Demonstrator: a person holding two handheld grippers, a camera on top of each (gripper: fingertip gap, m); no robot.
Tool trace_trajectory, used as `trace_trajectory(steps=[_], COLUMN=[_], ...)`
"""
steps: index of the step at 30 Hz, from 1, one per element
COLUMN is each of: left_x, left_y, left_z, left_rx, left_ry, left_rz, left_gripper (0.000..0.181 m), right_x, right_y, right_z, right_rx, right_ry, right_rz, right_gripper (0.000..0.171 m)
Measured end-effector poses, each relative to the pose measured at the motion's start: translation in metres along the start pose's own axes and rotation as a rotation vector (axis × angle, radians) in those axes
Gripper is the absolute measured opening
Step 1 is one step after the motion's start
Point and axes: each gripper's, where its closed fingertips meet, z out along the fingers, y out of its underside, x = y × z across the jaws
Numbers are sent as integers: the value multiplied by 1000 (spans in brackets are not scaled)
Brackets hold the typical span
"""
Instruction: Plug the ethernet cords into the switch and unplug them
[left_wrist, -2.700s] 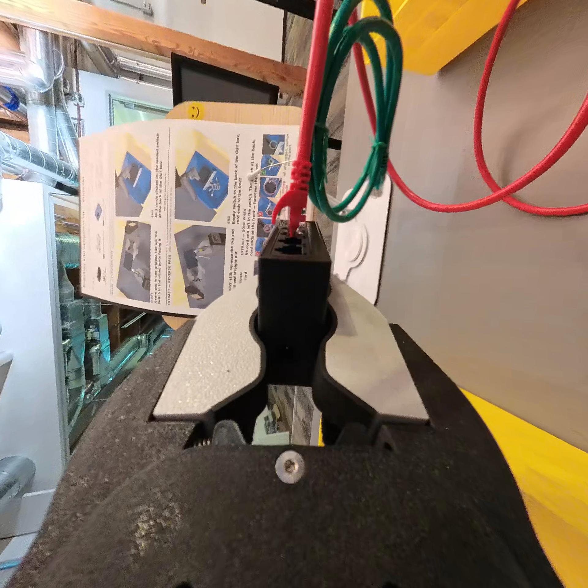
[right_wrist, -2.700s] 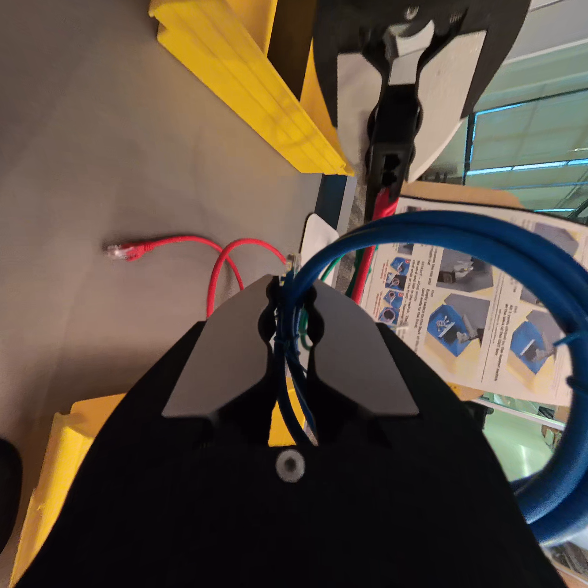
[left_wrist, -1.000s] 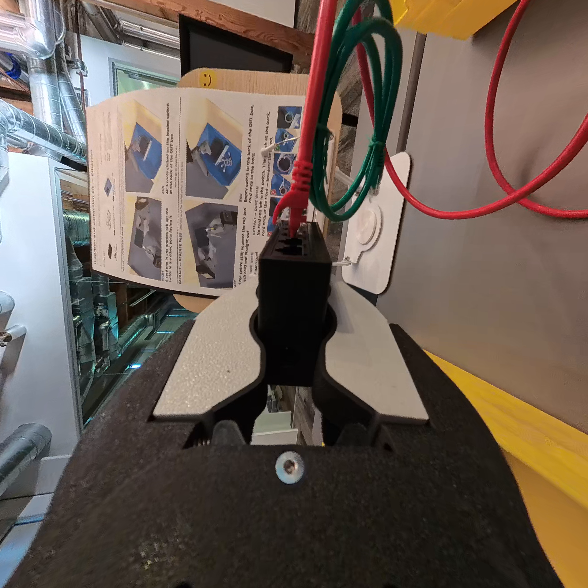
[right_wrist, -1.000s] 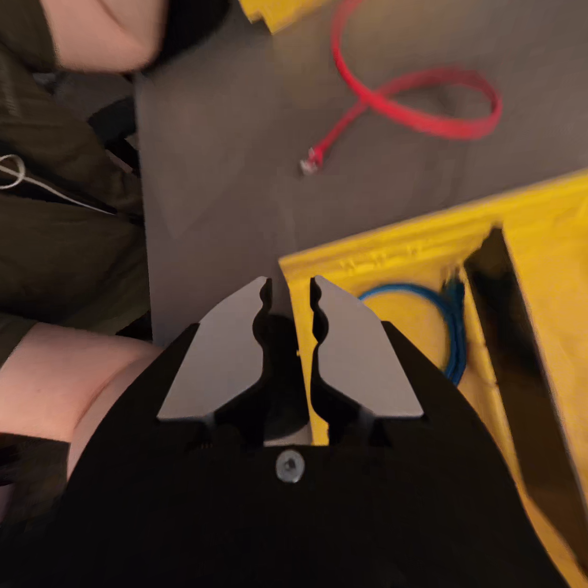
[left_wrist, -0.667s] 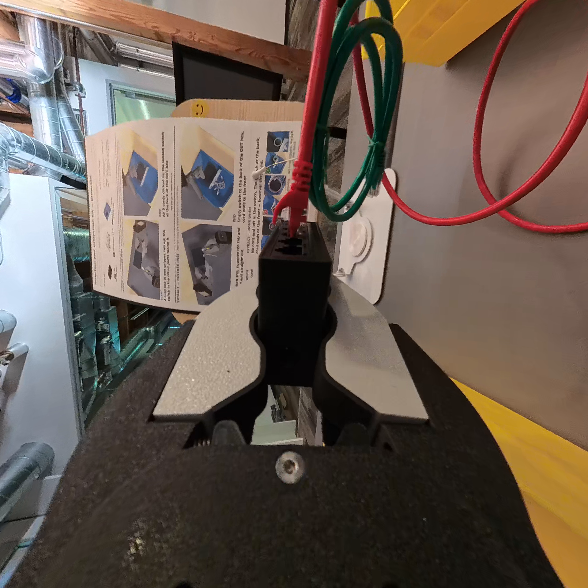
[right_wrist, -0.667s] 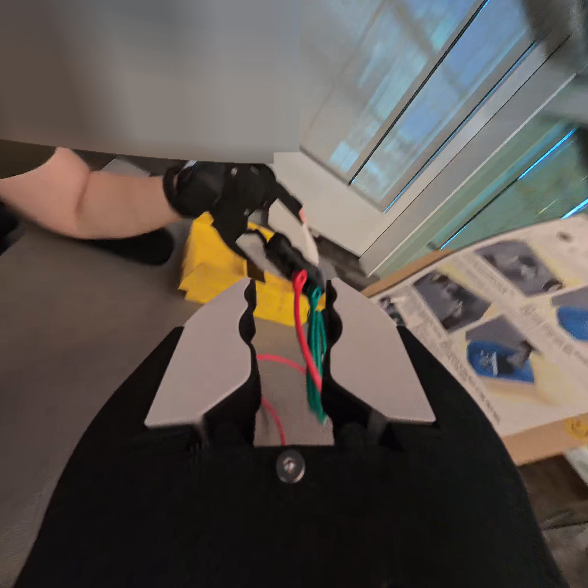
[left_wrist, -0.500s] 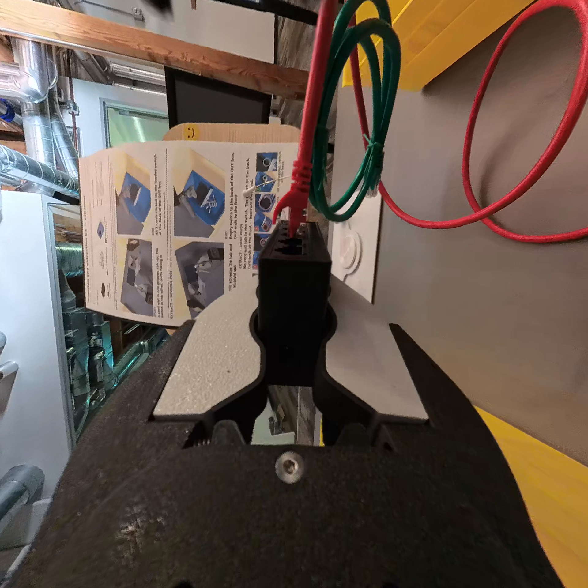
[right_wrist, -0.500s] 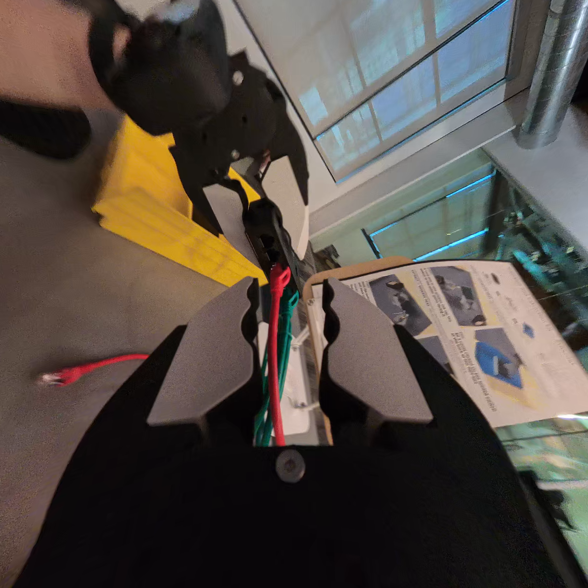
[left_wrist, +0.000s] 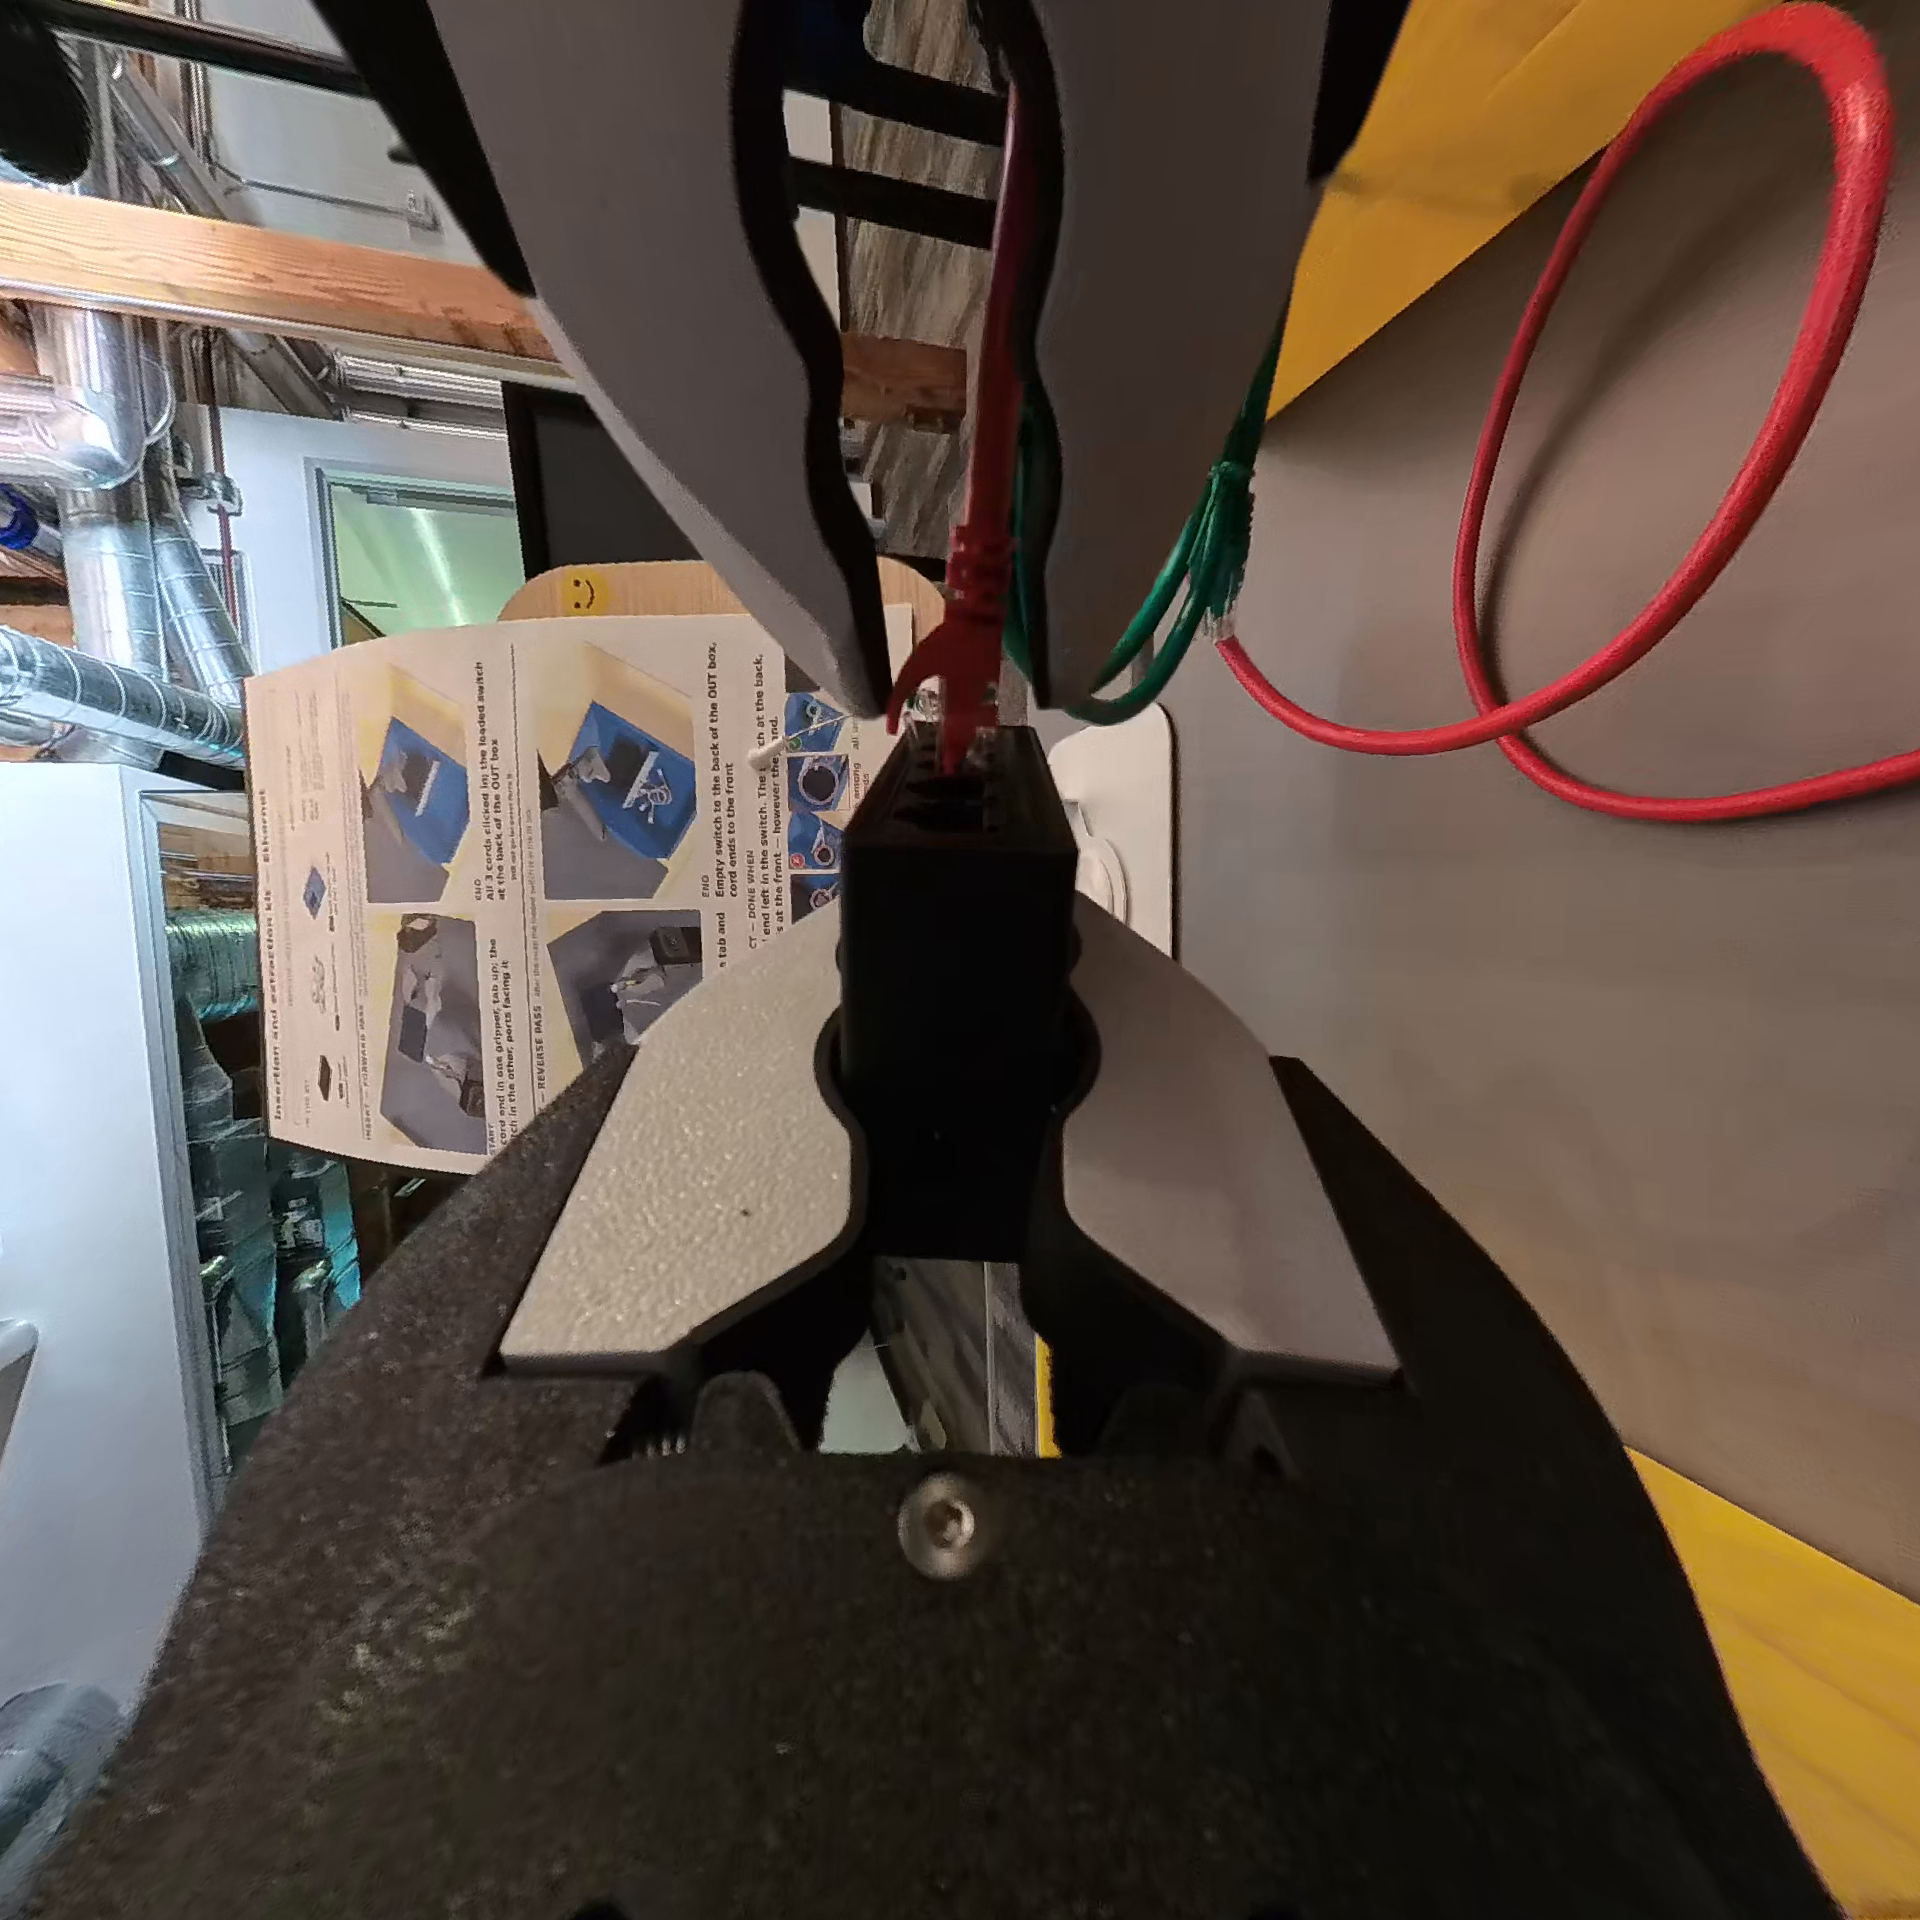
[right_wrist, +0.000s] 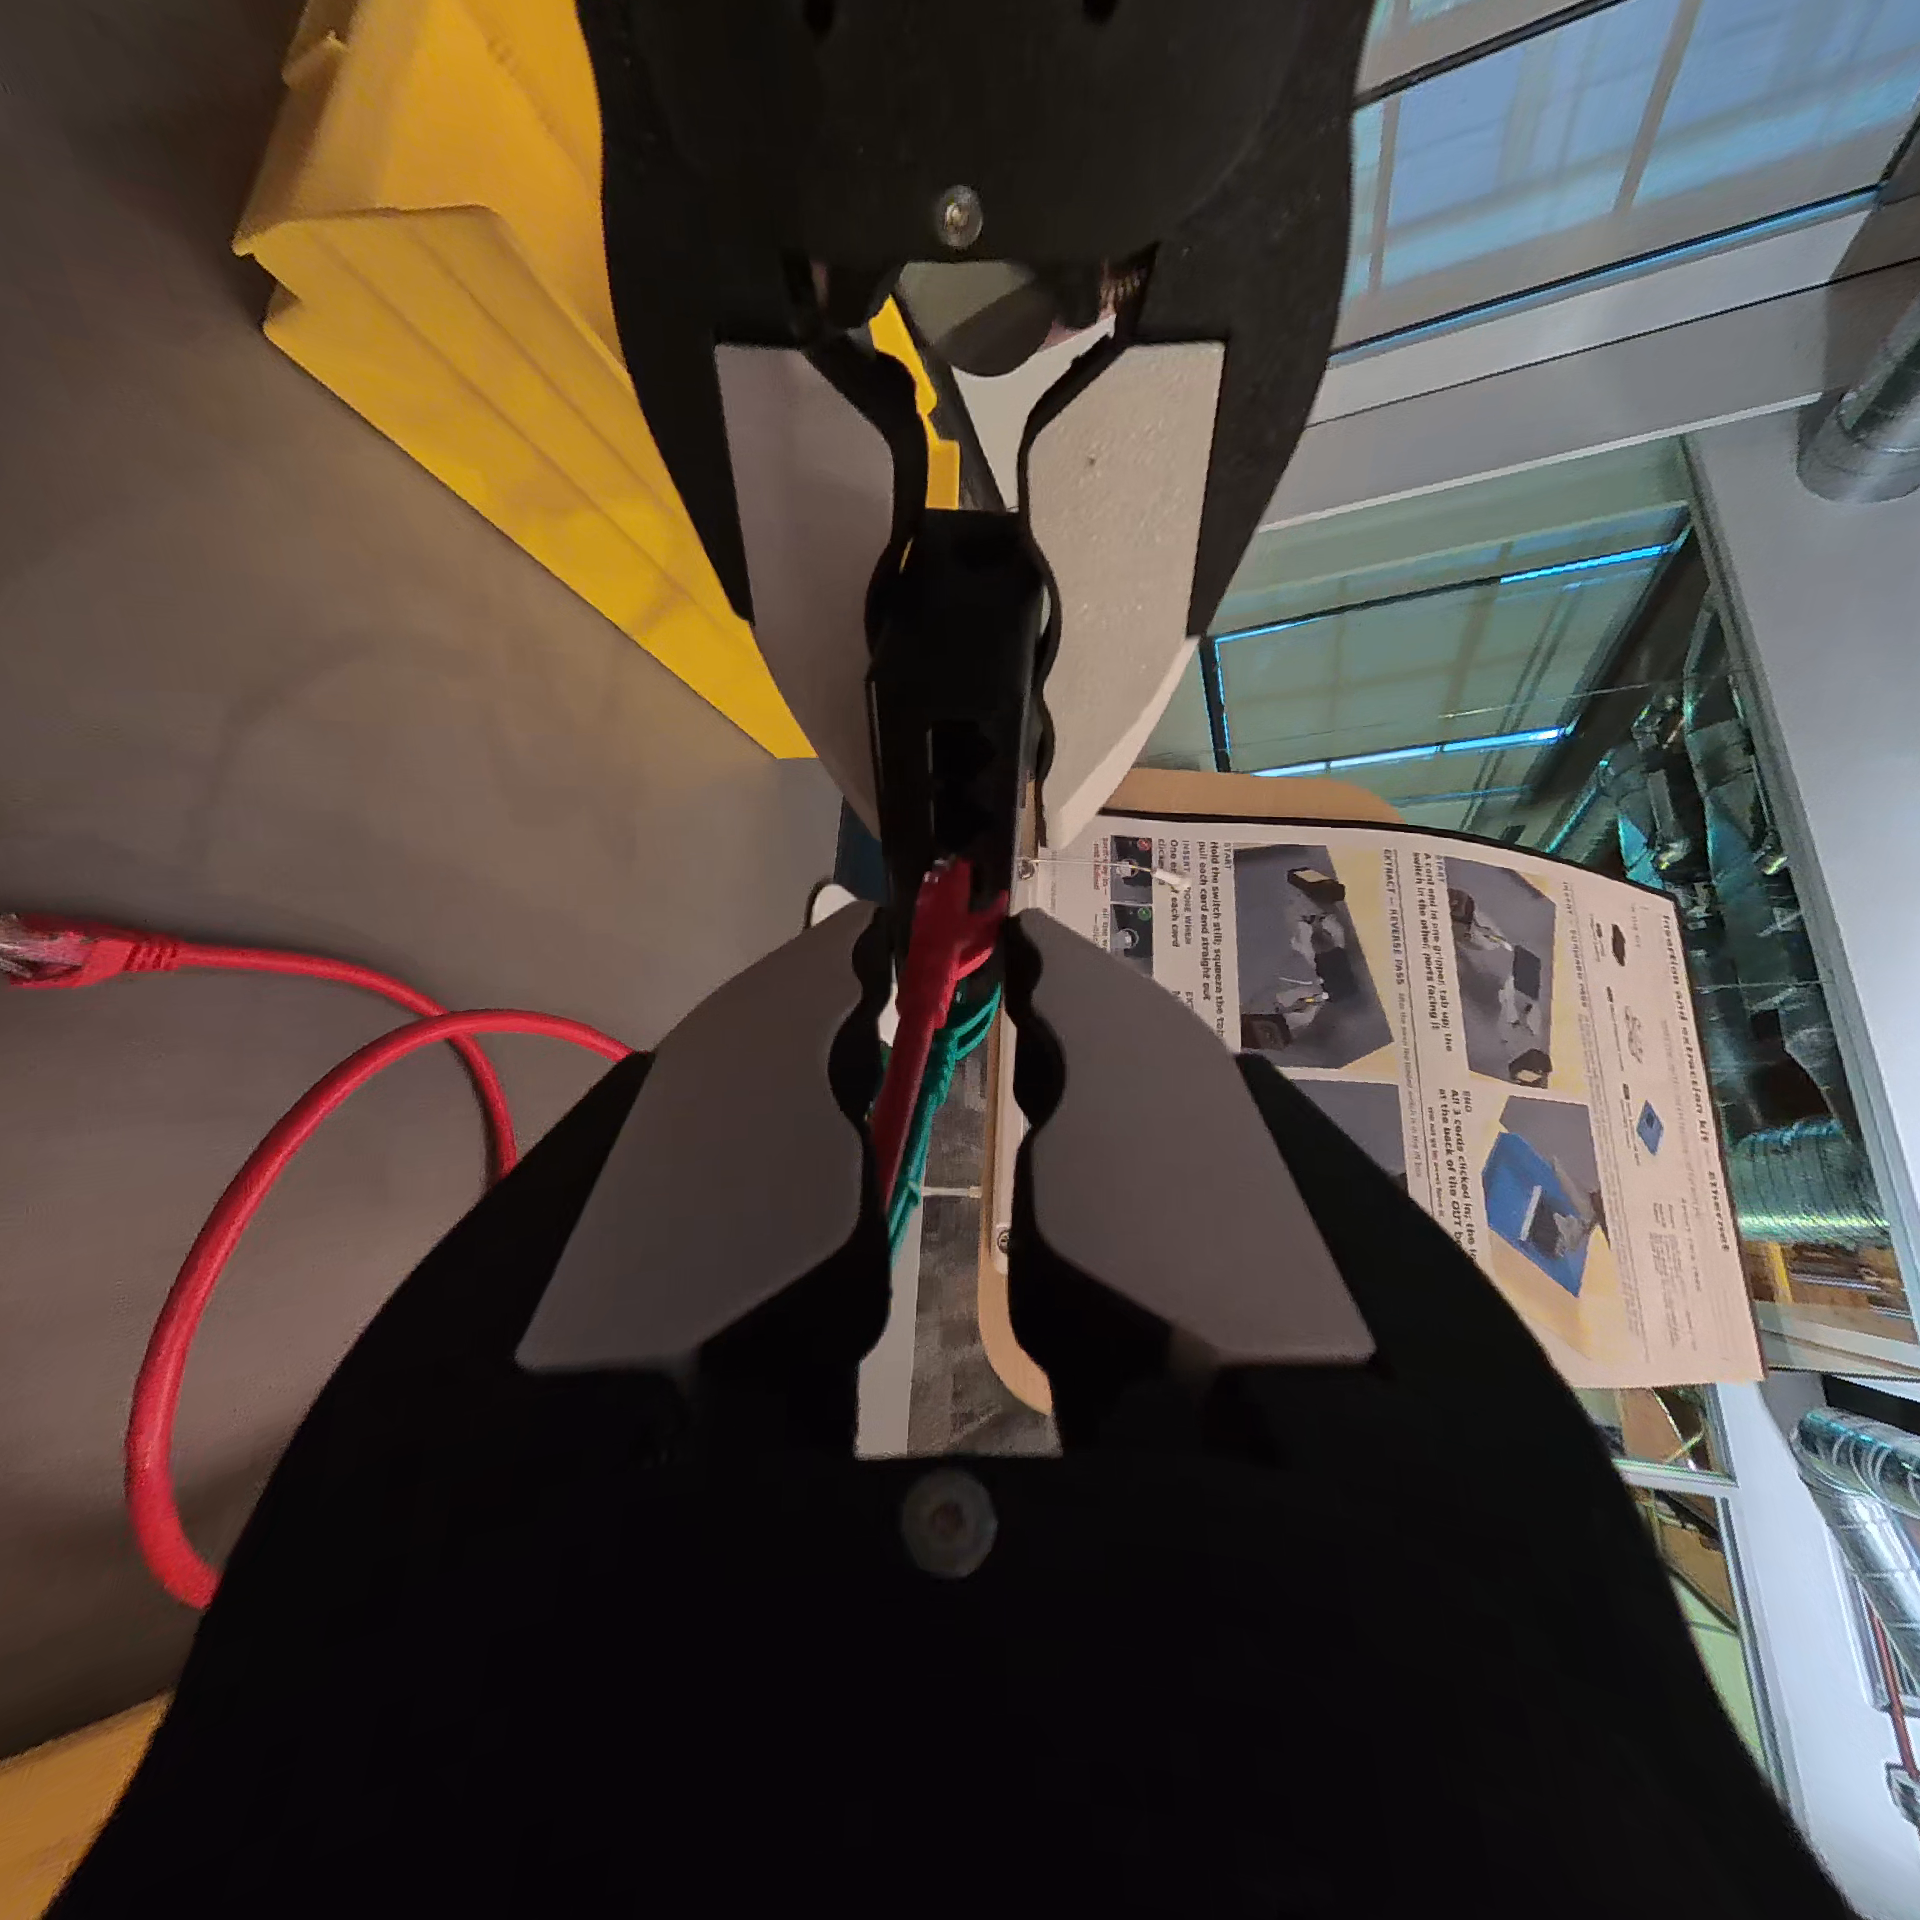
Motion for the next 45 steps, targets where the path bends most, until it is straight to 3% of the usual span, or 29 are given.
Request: trace_trajectory(steps=[12,26,45], left_x=[-6,14,30], left_y=[-7,-19,-23], left_z=[-4,4,17], left_rx=[26,68,124], left_ry=[-39,52,116], left_rz=[7,23,-36], left_gripper=[30,31,31], right_x=[4,-18,-30], right_y=[-8,0,13], right_z=[-6,-14,-16], right_rx=[26,-93,-200], right_ry=[23,-183,-266], right_rz=[-1,46,46], right_gripper=[18,17,17])
